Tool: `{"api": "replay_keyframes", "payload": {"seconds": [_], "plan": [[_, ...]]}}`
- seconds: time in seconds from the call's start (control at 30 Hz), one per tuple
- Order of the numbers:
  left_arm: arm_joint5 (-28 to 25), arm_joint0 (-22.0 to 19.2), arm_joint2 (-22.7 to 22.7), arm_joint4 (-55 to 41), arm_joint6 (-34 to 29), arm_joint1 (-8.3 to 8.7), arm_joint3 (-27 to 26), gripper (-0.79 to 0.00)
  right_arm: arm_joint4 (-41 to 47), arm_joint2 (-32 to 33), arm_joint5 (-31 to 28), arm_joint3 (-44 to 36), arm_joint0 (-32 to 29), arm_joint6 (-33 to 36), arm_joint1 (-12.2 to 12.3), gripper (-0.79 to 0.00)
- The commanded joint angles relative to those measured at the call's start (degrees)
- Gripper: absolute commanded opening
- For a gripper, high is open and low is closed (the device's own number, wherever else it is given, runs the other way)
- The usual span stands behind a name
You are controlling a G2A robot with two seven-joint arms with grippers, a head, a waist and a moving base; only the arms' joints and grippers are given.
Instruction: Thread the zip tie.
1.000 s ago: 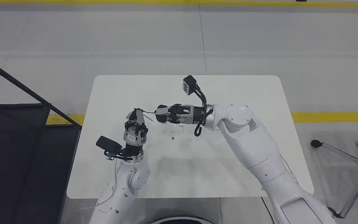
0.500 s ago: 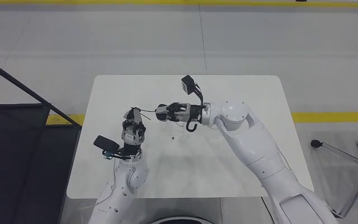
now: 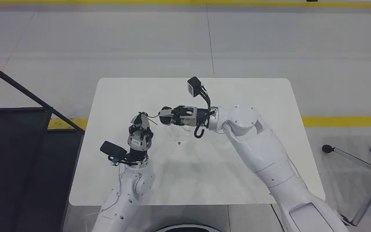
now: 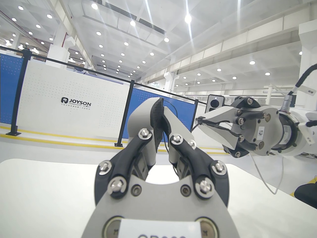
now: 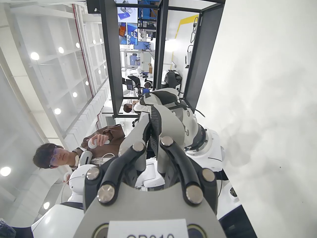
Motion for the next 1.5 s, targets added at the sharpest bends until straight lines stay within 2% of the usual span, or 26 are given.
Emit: {"api": "replay_keyframes", "payload": {"seconds": [0.0, 0.3, 0.73, 0.87, 1.2, 1.47], "plan": [[0.2, -0.1, 0.1, 0.4, 0.2, -0.03, 0.3, -0.785, 0.4, 0.4, -1.1, -0.3, -0.4, -0.5, 0.0, -0.785], [0.4, -0.1, 0.2, 1.1, 0.7, -0.13, 0.7, -0.785, 3.8, 3.2, -6.0, -2.0, -2.9, -1.2, 0.2, -0.785], [0.2, 0.1, 0.2, 1.4, 0.5, -0.19, 1.0, -0.785, 8.5, 3.8, -9.5, -1.7, -3.6, 4.8, 0.1, -0.785], [0.2, 0.1, 0.2, 1.4, 0.4, -0.22, 1.0, -0.785, 7.5, 2.9, -8.1, -0.7, -2.8, 5.5, -0.1, -0.785], [0.1, 0.2, 0.0, 1.0, 0.9, -0.3, 0.9, -0.785, 3.9, 0.8, -4.4, 0.6, -1.3, 2.1, -0.7, -0.785], [0.9, 0.0, -0.6, -0.8, 2.1, -0.48, 0.8, -0.785, 2.6, 1.1, -3.6, 0.6, -1.2, 1.3, -0.6, -0.785]]}}
